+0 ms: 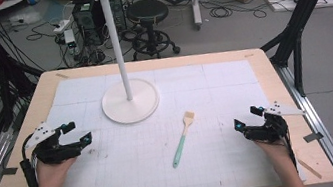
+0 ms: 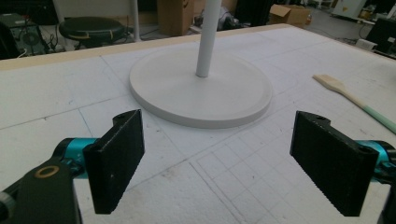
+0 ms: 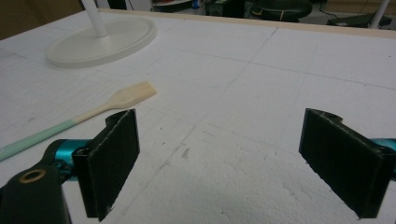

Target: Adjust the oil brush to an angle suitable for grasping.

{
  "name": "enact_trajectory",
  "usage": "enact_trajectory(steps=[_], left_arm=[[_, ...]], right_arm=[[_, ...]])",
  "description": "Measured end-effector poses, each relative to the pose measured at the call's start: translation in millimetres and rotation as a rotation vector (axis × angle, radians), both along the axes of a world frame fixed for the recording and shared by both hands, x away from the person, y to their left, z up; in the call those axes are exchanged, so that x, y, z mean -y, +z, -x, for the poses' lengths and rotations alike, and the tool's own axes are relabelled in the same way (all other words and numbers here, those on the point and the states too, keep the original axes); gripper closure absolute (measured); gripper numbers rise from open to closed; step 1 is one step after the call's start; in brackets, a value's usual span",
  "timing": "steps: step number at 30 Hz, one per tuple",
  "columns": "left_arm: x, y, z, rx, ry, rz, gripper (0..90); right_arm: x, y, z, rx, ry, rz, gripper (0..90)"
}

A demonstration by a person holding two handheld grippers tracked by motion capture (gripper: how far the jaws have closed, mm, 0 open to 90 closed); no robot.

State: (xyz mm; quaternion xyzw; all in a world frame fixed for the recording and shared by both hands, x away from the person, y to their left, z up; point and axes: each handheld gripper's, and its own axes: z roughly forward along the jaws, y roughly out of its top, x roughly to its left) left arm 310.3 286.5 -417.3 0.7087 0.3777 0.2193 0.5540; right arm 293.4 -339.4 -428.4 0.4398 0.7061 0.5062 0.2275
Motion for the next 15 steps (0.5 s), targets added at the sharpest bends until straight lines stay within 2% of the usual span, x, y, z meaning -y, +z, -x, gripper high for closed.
enact_trajectory(steps=[12, 15], left_arm=[[0.8, 0.2, -0.3, 0.005, 0.0, -0.001, 18.0], [0.5, 0.3, 0.0, 0.006, -0.001, -0.002, 18.0]], right_arm=[[4.7, 0.8, 2.1, -0.004, -0.012, 0.002, 11.4], [4.4, 2.4, 3.5, 0.004, 0.013, -0.002, 14.8]])
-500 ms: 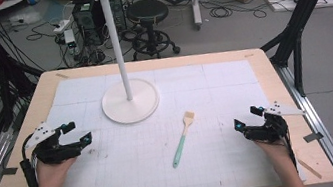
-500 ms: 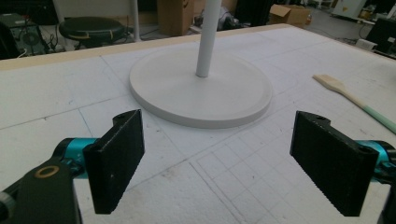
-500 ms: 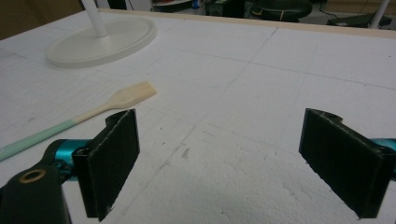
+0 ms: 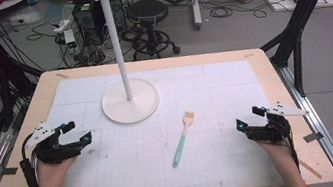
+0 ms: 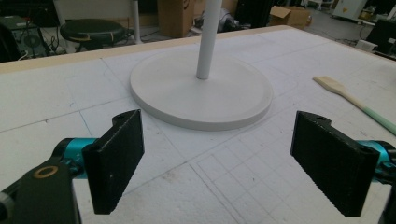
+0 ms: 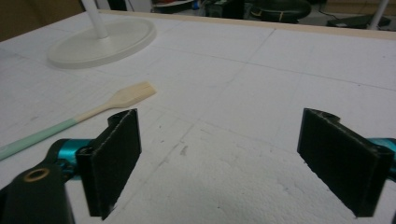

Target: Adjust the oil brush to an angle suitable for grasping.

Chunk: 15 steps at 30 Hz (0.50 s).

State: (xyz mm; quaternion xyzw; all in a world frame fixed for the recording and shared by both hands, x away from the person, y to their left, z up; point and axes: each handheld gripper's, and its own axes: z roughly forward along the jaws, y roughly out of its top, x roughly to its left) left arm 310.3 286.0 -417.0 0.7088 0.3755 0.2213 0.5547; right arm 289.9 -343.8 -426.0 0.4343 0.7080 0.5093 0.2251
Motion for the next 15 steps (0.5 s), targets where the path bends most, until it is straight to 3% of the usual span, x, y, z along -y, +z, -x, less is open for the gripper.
enact_trajectory(steps=[4, 8, 15], left_arm=[[-0.1, 0.1, 0.2, 0.005, -0.01, -0.008, 18.0], [0.3, 0.2, 0.9, 0.003, -0.015, -0.011, 18.3], [0.5, 0.5, 1.2, 0.008, -0.022, -0.012, 18.6]], right_arm=[[-5.7, -0.4, -0.8, -0.009, 0.057, 0.006, 18.4], [-16.3, -3.0, -2.6, -0.026, 0.149, 0.025, 26.1], [-48.2, -8.8, -4.6, -0.071, 0.285, 0.076, 42.4]])
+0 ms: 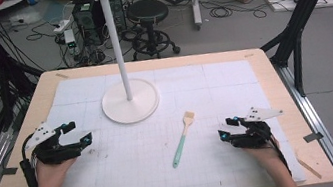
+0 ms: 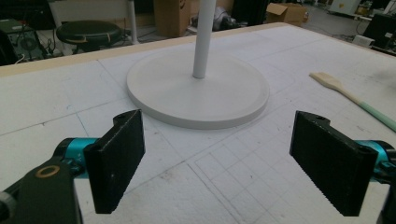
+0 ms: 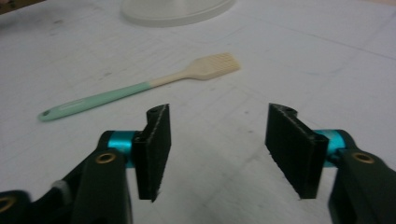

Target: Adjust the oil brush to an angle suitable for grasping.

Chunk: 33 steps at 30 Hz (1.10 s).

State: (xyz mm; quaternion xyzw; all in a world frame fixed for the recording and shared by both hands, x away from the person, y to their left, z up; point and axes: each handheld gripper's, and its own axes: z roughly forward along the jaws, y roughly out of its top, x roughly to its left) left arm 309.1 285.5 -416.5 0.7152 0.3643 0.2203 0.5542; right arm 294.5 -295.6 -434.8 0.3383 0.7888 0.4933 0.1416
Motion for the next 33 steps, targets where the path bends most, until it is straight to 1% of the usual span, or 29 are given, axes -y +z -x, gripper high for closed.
enact_trajectory(steps=[2, 5, 6, 7, 9, 14, 20, 21, 27, 31, 32, 33], left_arm=[[0.3, 0.1, 0.2, 0.003, -0.001, -0.001, 19.0], [0.5, 0.1, 0.3, 0.003, -0.004, -0.002, 19.2], [0.6, 0.1, 0.4, 0.004, -0.004, -0.001, 19.2], [0.6, 0.1, 0.4, 0.005, -0.006, 0.001, 19.2], [0.8, 0.2, 0.5, 0.008, -0.007, -0.002, 19.2], [1.3, -0.1, 0.4, 0.005, -0.008, -0.005, 19.6], [1.5, -0.1, 0.6, 0.005, -0.01, -0.005, 19.6], [1.7, -0.1, 0.6, 0.004, -0.009, -0.006, 19.7], [1.8, 0.0, 0.6, 0.004, -0.008, -0.004, 20.4], [1.5, 0.1, 0.6, 0.005, -0.008, -0.001, 20.5], [1.6, 0.1, 0.6, 0.005, -0.008, 0.0, 20.5], [1.7, 0.1, 0.5, 0.005, -0.007, -0.002, 20.5]], right_arm=[[-9.0, -0.8, -0.5, 0.0, 0.033, 0.006, 48.7], [-20.9, -1.2, -1.5, 0.001, 0.08, 0.021, 55.3], [-25.7, -1.5, -2.3, 0.003, 0.104, 0.034, 59.1], [-29.9, -1.8, -2.1, -0.001, 0.125, 0.042, 61.0], [-37.2, -2.5, -1.8, -0.002, 0.155, 0.053, 66.8], [-60.9, -7.0, -1.7, -0.017, 0.243, 0.111, 78.2], [-84.7, -9.4, -1.4, -0.035, 0.318, 0.128, 88.4], [-88.5, -9.6, -0.9, -0.04, 0.327, 0.132, 89.5], [-110.1, -12.2, -0.7, -0.045, 0.383, 0.158, 89.6], [-122.4, -14.5, -1.1, -0.058, 0.399, 0.188, 89.8], [-123.5, -14.1, -1.9, -0.049, 0.398, 0.184, 89.8], [-124.4, -14.1, -2.6, -0.051, 0.397, 0.179, 89.8]])
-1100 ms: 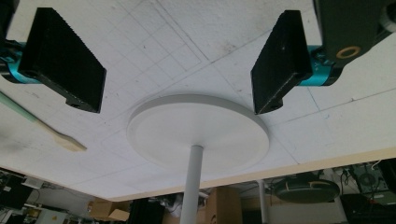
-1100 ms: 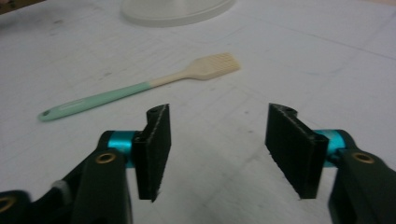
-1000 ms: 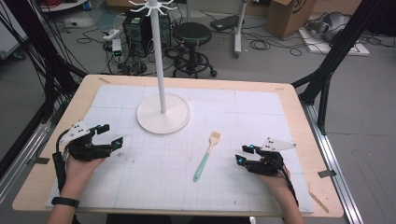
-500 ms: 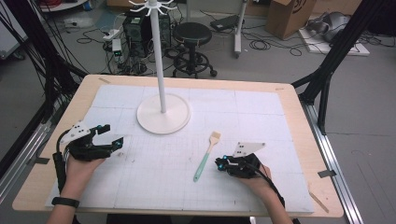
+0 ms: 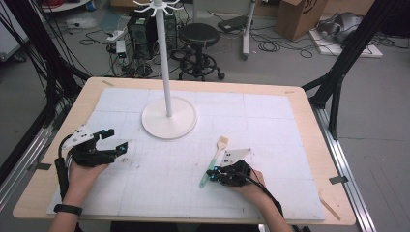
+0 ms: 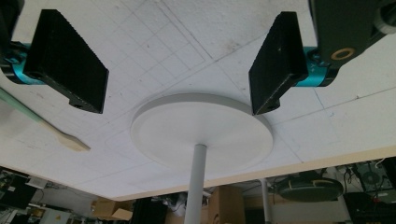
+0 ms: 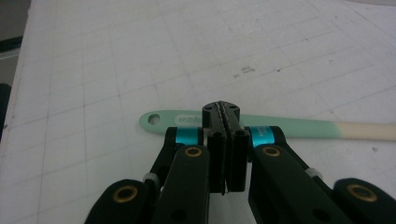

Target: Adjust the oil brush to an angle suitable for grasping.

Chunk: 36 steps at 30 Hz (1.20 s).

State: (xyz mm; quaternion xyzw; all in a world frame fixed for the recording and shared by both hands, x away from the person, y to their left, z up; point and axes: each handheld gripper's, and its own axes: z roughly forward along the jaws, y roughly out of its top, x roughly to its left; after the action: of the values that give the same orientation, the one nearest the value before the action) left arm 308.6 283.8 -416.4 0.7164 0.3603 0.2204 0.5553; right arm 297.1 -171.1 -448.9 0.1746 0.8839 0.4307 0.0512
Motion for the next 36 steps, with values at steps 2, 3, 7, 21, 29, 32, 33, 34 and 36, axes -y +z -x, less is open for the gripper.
enact_trajectory(steps=[2, 3, 7, 21, 29, 32, 33, 34, 36], left_arm=[[0.4, -0.2, -0.2, -0.002, 0.001, 0.001, 20.6], [0.4, -0.3, -0.3, -0.002, 0.001, 0.0, 20.6], [0.2, -0.3, -0.5, -0.001, 0.001, 0.002, 20.8], [-0.4, 0.0, -0.7, 0.003, 0.001, 0.012, 20.9], [-1.2, 0.0, -1.0, 0.003, -0.002, 0.017, 20.9], [-1.5, 0.0, -1.1, 0.005, -0.002, 0.019, 20.9], [-1.6, 0.0, -1.0, 0.004, -0.002, 0.019, 20.9], [-1.9, 0.1, -0.9, 0.003, -0.002, 0.019, 20.9], [-2.2, 0.1, -1.1, 0.005, -0.002, 0.019, 20.9]], right_arm=[[-3.7, 0.1, -2.0, -0.003, -0.003, 0.001, 89.8], [-5.3, 0.3, -2.2, -0.005, -0.004, 0.002, 89.8], [-14.3, 1.4, -5.2, -0.005, -0.008, 0.017, 89.8], [-51.9, 4.8, -28.3, 0.009, -0.05, 0.06, 89.9], [-69.5, 4.5, -43.9, 0.015, -0.103, 0.064, 90.0], [-72.5, 4.5, -48.0, 0.015, -0.116, 0.064, 90.0], [-75.4, 4.3, -52.7, 0.018, -0.131, 0.064, 90.0], [-76.2, 4.5, -53.9, 0.01, -0.141, 0.065, 90.0], [-78.3, 4.5, -57.6, 0.011, -0.152, 0.066, 90.0]])
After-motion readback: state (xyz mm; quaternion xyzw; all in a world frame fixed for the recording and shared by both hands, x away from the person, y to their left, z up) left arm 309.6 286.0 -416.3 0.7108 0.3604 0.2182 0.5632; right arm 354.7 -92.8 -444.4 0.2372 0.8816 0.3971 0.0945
